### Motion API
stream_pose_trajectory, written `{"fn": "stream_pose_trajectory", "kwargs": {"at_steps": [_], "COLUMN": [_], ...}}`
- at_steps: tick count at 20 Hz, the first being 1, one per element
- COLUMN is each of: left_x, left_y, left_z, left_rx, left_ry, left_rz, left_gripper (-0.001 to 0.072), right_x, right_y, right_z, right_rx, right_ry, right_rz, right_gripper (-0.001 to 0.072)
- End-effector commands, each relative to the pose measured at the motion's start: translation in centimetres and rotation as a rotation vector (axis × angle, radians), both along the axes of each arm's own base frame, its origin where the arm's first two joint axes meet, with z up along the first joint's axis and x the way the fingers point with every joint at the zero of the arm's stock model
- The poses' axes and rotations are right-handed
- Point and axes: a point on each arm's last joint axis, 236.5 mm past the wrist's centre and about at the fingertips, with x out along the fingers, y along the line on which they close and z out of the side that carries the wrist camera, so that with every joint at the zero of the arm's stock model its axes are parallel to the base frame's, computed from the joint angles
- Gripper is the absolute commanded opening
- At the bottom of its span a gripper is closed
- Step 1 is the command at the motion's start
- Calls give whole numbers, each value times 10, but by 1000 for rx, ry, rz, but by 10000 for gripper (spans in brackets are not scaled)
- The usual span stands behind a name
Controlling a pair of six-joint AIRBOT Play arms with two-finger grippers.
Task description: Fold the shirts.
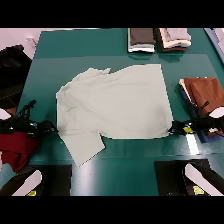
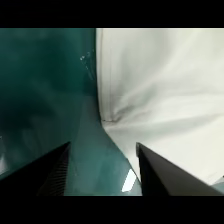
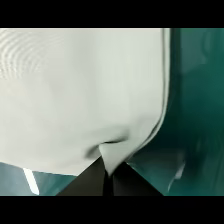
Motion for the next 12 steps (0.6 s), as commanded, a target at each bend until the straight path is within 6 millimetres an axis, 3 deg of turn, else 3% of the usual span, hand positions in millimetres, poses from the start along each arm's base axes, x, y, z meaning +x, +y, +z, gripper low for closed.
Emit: {"fn": "stream_pose_trajectory", "kwargs": {"at_steps": [1, 5, 9, 10, 11, 12], "left_x": [-1, 8, 12, 13, 13, 13], "left_y": [-11, -26, -24, -26, -29, -30], "left_z": [-14, -15, -15, -14, -13, -12], "left_rx": [-46, -117, -109, -122, -137, -142], "left_ry": [-19, -71, -89, -90, -89, -91], "left_rz": [43, 69, 75, 84, 85, 82], "left_gripper": [496, 496, 493, 405, 240, 182], "right_x": [4, 4, 1, 1, 1, 1], "right_y": [3, 5, 7, 7, 7, 7], "right_z": [12, 13, 13, 13, 13, 13], "right_rx": [-9, 0, 7, 8, 8, 9], "right_ry": [-52, -51, -40, -40, -38, -36], "right_rz": [7, 6, 11, 10, 5, 2], "right_gripper": [17, 18, 17, 17, 17, 17]}}
